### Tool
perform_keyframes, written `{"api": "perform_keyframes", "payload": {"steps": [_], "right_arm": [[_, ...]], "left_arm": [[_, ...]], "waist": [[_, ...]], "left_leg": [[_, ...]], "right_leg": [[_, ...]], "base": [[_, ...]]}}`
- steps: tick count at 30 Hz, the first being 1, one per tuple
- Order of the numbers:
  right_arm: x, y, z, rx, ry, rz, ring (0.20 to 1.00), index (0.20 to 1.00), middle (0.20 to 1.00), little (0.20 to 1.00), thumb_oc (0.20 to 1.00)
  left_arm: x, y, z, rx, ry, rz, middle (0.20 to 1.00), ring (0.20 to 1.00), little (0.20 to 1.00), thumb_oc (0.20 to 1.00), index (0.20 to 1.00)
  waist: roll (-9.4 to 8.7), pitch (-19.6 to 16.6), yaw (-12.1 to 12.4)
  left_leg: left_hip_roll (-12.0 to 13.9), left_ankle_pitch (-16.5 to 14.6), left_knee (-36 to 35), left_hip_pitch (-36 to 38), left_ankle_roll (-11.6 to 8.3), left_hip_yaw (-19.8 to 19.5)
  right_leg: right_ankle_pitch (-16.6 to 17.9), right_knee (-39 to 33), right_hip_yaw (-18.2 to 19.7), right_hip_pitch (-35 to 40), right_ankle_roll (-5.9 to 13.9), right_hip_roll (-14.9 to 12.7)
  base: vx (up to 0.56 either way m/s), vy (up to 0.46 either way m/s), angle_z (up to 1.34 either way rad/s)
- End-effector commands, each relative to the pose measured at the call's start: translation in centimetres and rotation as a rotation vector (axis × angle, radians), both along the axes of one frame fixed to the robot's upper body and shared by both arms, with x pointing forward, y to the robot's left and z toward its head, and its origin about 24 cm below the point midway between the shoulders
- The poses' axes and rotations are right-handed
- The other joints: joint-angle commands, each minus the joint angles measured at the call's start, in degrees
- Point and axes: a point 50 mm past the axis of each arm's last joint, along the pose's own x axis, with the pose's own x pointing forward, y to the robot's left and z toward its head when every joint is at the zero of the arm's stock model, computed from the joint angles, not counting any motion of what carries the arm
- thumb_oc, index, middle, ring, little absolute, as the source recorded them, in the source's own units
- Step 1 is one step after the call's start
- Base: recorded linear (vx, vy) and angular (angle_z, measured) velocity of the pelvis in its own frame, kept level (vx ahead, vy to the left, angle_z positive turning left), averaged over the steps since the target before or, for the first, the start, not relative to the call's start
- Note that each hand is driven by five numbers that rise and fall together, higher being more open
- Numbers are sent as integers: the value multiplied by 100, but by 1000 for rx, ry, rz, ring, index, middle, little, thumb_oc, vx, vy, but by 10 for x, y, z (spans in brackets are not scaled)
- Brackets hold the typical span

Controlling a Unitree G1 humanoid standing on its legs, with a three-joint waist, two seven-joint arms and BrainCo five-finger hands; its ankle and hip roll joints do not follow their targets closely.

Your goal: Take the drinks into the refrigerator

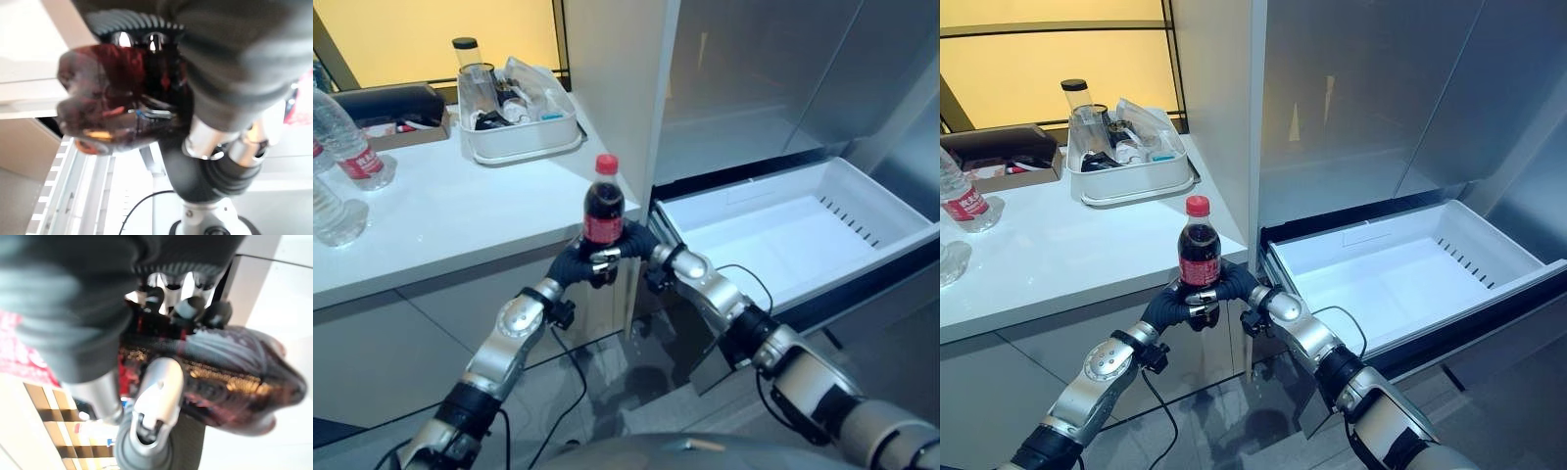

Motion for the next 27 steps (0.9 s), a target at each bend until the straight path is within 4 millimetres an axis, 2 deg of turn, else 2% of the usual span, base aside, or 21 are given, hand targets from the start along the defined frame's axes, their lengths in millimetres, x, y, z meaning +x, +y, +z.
{"api": "perform_keyframes", "payload": {"steps": [1, 6, 7, 8, 14, 18, 19, 20, 24, 25, 26, 27], "right_arm": [[24, 32, 72, 158, -180, -23, 200, 200, 200, 200, 200], [25, 25, 70, 171, -170, -45, 200, 200, 200, 200, 200], [25, 23, 69, 175, -169, -49, 200, 200, 200, 200, 200], [25, 20, 69, 183, -165, -58, 200, 200, 200, 200, 200], [27, -3, 70, 215, -186, -127, 200, 200, 200, 200, 200], [29, -27, 70, 224, -215, -203, 200, 200, 200, 200, 200], [28, -43, 70, 223, -235, -247, 200, 200, 200, 200, 200], [28, -43, 69, 223, -234, -247, 200, 200, 200, 200, 200], [26, -71, 66, 203, -267, -328, 200, 200, 200, 200, 200], [26, -71, 66, 203, -266, -327, 200, 200, 200, 200, 200], [25, -85, 63, 207, -266, -368, 200, 200, 200, 200, 200], [24, -89, 61, 208, -262, -382, 200, 200, 200, 200, 200]], "left_arm": [[-6, -73, 40, -81, -215, -357, 200, 200, 200, 200, 200], [-7, -71, 35, -89, -190, -336, 200, 200, 200, 200, 200], [-7, -70, 34, -94, -186, -328, 507, 507, 507, 507, 507], [-7, -68, 33, -103, -178, -313, 1000, 1000, 1000, 1000, 1000], [-9, -54, 21, -159, -121, -210, 1000, 1000, 1000, 1000, 1000], [-12, -31, 15, -204, -104, -85, 1000, 1000, 1000, 1000, 1000], [-16, -15, 15, -240, -102, -20, 1000, 1000, 1000, 1000, 1000], [-17, -15, 15, -240, -100, -20, 1000, 1000, 1000, 1000, 1000], [-24, 10, 14, -272, -99, 90, 1000, 1000, 1000, 1000, 1000], [-25, 11, 14, -272, -98, 90, 1000, 1000, 1000, 1000, 1000], [-27, 23, 16, -256, -120, 132, 1000, 1000, 1000, 1000, 1000], [-28, 27, 16, -257, -124, 150, 1000, 1000, 1000, 1000, 1000]], "waist": [[-51, 67, 88], [-53, 66, 81], [-50, 65, 78], [-47, 72, 75], [-38, 91, 68], [-39, 124, 92], [-36, 140, 121], [-37, 131, 119], [-44, 154, 165], [-45, 149, 163], [-50, 154, 179], [-53, 156, 186]], "left_leg": [[-179, -396, 3, -31, 201, -142], [-173, -395, 3, -22, 202, -119], [-173, -395, 3, -20, 203, -115], [-171, -395, 3, -21, 203, -112], [-180, -363, 3, -76, 206, -108], [-186, -347, 3, -102, 209, -119], [-189, -339, 3, -116, 211, -130], [-189, -340, 3, -117, 211, -131], [-193, -327, 3, -143, 214, -144], [-193, -327, 3, -143, 214, -144], [-193, -326, 3, -148, 217, -157], [-197, -326, 3, -150, 219, -160]], "right_leg": [[-420, 58, -233, 470, 274, -117], [-407, 58, -224, 465, 279, -121], [-404, 58, -221, 462, 277, -121], [-398, 58, -223, 454, 276, -123], [-381, 58, -217, 405, 279, -125], [-363, 58, -222, 385, 283, -132], [-361, 58, -230, 376, 281, -131], [-362, 58, -231, 375, 280, -130], [-355, 58, -255, 365, 283, -137], [-355, 58, -255, 366, 283, -137], [-356, 58, -271, 368, 283, -141], [-355, 58, -274, 369, 284, -143]], "base": [[0, 0, 0], [0, 0, 0], [0, 0, 0], [0, 0, 0], [-5, 0, -1], [-21, -2, -3], [0, 0, 0], [0, 0, 0], [0, 0, 0], [0, 0, 0], [0, 0, 0], [0, 0, 0]]}}
